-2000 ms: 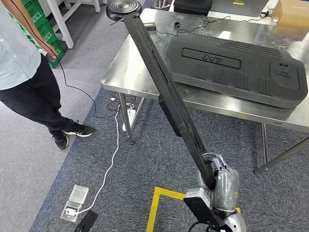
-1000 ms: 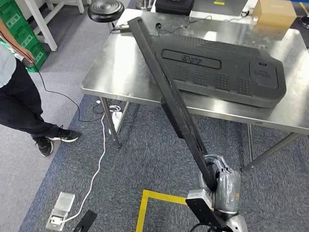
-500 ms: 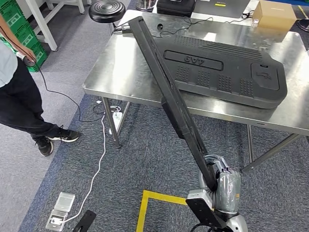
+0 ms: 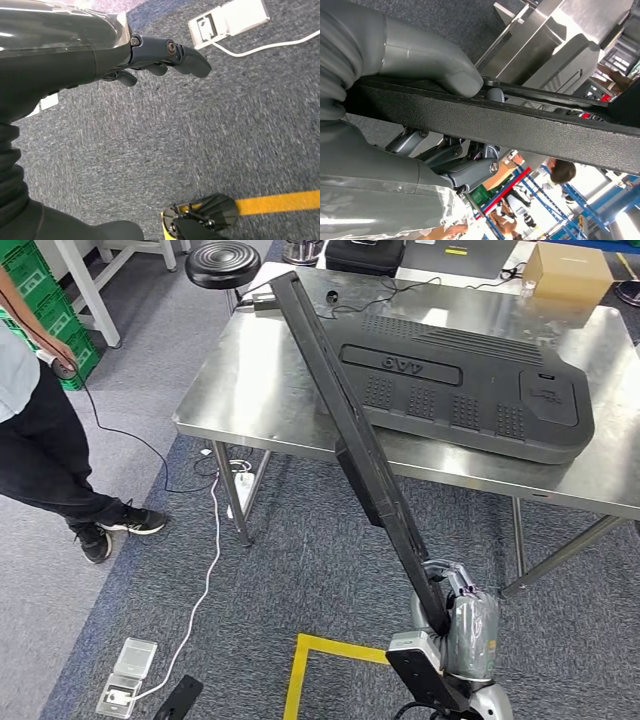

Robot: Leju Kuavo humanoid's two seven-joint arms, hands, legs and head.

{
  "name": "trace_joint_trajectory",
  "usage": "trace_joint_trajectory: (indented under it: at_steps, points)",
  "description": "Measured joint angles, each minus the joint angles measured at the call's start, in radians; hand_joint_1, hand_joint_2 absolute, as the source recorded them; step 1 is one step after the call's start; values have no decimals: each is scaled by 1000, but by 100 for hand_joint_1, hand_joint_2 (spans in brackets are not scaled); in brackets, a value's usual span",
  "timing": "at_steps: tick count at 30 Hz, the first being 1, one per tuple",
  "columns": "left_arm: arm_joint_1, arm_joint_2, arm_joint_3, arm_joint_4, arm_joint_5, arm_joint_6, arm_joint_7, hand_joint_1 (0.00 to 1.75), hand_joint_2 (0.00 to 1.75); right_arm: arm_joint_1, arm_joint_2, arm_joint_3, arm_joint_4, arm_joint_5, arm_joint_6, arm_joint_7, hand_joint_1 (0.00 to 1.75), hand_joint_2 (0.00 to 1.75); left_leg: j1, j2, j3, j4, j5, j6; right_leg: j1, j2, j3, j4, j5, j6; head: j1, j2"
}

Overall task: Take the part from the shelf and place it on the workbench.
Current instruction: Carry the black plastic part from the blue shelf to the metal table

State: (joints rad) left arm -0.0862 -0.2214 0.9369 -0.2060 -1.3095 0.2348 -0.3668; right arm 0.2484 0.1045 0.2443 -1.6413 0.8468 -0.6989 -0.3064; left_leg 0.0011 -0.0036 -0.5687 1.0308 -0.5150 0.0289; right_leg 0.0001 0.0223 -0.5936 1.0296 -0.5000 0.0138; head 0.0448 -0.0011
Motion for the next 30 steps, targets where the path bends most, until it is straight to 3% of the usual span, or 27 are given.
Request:
trace_joint_trajectory:
  at_steps: [2, 4, 5, 6, 7, 10, 12, 14, 16, 18, 20, 21, 23, 26, 27, 30]
  points:
    - [0, 0, 0, 0, 1, 12, 8, 0, 175, 0, 0, 0, 0, -1, 0, 0, 175, 175, 7, 4, 4, -10, 7, 10, -1, -5, -21, 53, -40, 8, 1, 0]
    - [0, 0, 0, 0, 1, 20, 13, 0, 175, 1, 0, 0, 0, -2, 0, 0, 175, 175, 8, 7, 4, -11, 8, 11, -6, -8, -74, 180, -107, 15, 1, 0]
    - [1, 0, 0, 0, 1, 21, 15, 0, 175, 1, -1, 0, 1, -2, 0, 0, 175, 175, 8, 9, 4, -10, 8, 11, -9, -10, -100, 241, -130, 19, 1, 0]
    - [2, 0, 0, 0, 1, 22, 16, 0, 175, 1, -1, 0, 1, -2, 0, 0, 175, 175, 9, 10, 5, -10, 8, 10, -12, -11, -114, 274, -135, 22, 1, 0]
    - [2, 0, 0, 0, 1, 23, 17, 0, 175, 1, -1, 0, 1, -3, 0, 0, 175, 175, 10, 10, 6, -10, 7, 9, -15, -12, -108, 266, -119, 24, 1, 0]
    - [1, 0, 0, 0, 1, 27, 16, 0, 175, 0, -2, -1, 1, -3, 0, 0, 175, 175, 13, 11, 14, -9, 1, -3, -16, -28, -9, 68, -23, 23, 1, 0]
    - [2, 0, 0, 0, 1, 31, 16, 0, 175, 0, -2, 0, 1, -2, 0, 0, 175, 175, 11, 11, 13, -7, -1, -14, -11, -35, 23, -4, -6, 14, 0, 0]
    - [2, 0, 0, 0, 1, 33, 17, 0, 175, 1, -2, -1, 1, -2, 0, 0, 175, 175, 11, 14, 11, -8, 0, -25, -8, -30, 21, -8, -9, 3, -1, 0]
    - [1, 0, 0, 0, 1, 34, 17, 0, 175, 1, -2, -1, 0, -2, 0, 0, 175, 175, 14, 15, 7, 5, -17, -36, -11, -27, 22, -14, -5, -10, -1, 0]
    - [0, 0, 0, 0, 1, 36, 17, 0, 175, 0, -2, 0, 0, -2, 0, 0, 175, 175, 15, 14, -29, 91, -72, -43, -14, -26, 24, -19, -2, -22, -2, 0]
    - [2, 0, 0, 0, 2, 37, 17, 0, 175, 1, -2, 0, 0, -1, 0, 0, 175, 175, 16, 12, -90, 227, -132, -47, -14, -23, 24, -19, -2, -26, -3, 0]
    - [3, 0, 0, 0, 2, 38, 17, 0, 175, 2, -2, 0, 0, -1, 0, 0, 175, 175, 16, 12, -112, 276, -147, -48, -13, -21, 24, -19, -3, -26, -2, 0]
    - [3, 0, 0, 0, 2, 38, 18, 0, 175, 2, -2, 1, 0, -1, 0, 0, 175, 175, 17, 11, -129, 309, -153, -49, -13, -19, 24, -19, -3, -26, -2, 0]
    - [3, 0, 0, 0, 2, 38, 18, 0, 175, 2, -2, 1, 0, -1, 0, 0, 175, 175, 17, 11, -127, 304, -146, -49, -14, -18, 25, -19, -3, -26, -2, 0]
    - [3, 0, 0, 0, 2, 38, 18, 0, 175, 2, -2, 1, 0, -1, 0, 0, 175, 175, 18, 11, -116, 280, -127, -49, -14, -15, 26, -19, -3, -26, -2, 0]
    - [2, 0, 0, 0, 2, 40, 19, 0, 175, 1, -2, 1, 0, -1, 0, 1, 175, 175, 23, -3, -18, 57, -25, -45, -13, 6, 25, -9, -7, -5, -2, 0]
